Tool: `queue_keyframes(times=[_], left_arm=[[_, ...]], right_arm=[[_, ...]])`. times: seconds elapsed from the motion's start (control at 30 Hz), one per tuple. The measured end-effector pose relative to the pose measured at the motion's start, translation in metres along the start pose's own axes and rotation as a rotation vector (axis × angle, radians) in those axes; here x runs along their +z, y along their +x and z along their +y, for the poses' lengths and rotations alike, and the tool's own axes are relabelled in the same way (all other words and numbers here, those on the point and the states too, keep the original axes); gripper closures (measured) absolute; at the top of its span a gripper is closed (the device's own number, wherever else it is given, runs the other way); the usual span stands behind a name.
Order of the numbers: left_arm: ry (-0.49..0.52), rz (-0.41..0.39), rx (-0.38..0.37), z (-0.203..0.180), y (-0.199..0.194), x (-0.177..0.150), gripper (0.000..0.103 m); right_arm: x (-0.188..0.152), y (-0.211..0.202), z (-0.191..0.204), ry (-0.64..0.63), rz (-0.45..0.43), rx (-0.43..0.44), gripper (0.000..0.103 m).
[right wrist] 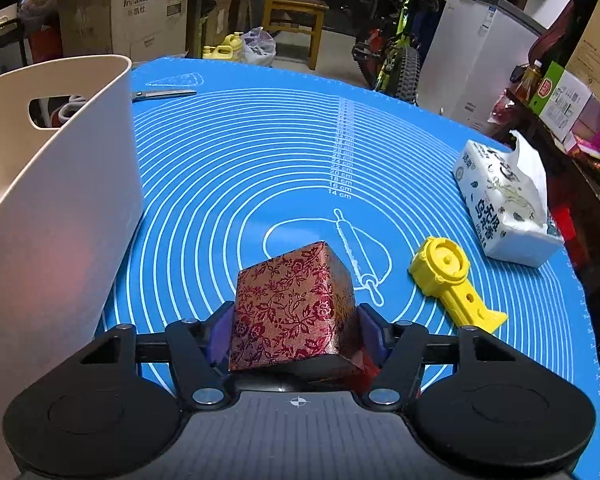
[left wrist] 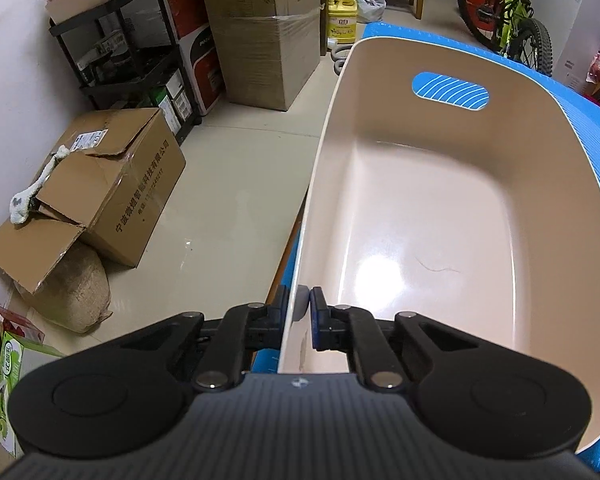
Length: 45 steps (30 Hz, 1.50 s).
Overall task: Organize rigid objects
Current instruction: 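Close the right tool on the red floral box, then carry the red floral box into the basket and open the right tool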
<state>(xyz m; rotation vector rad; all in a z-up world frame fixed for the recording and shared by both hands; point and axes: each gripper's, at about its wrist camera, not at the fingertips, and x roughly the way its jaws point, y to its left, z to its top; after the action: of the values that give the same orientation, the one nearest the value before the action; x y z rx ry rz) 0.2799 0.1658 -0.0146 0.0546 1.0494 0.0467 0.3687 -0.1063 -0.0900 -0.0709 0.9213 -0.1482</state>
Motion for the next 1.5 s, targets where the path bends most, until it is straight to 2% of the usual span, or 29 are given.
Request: queue_keyframes(times=[0.2,0.67,0.93,1.2,1.33,1.5], left_arm=[[-0.002,-0.005,-0.005,0.001,0.0,-0.003,0.09],[0.005,-0.007,0.003,0.0,0.001,-0.003,0.09],[0.002,-0.005,0.005,-0.001,-0.001,-0.003,0.09],[0.003,-0.004,0.009,-0.002,-0.001,-0.002,0.09],[0.001,-0.004,0.009,-0.002,-0.002,-0.002,0.091],[-0.006,-0.004,0.004,-0.002,-0.003,-0.001,0.091]], right_arm=[[-0.001,-0.012,-0.006,0.012,-0.018,0.023,0.036],[0.014,-0.066,-0.026,0.097,-0.149,0.058,0.036],[0.029,-0.102,-0.029,0.151,-0.255,0.144,0.036],[0.047,-0.124,0.02,0.045,-0.311,0.284,0.036],[0.051,-0.128,0.059,-0.046,-0.287,0.359,0.036],[0.056,-0.125,0.107,-0.157,-0.228,0.399,0.036]])
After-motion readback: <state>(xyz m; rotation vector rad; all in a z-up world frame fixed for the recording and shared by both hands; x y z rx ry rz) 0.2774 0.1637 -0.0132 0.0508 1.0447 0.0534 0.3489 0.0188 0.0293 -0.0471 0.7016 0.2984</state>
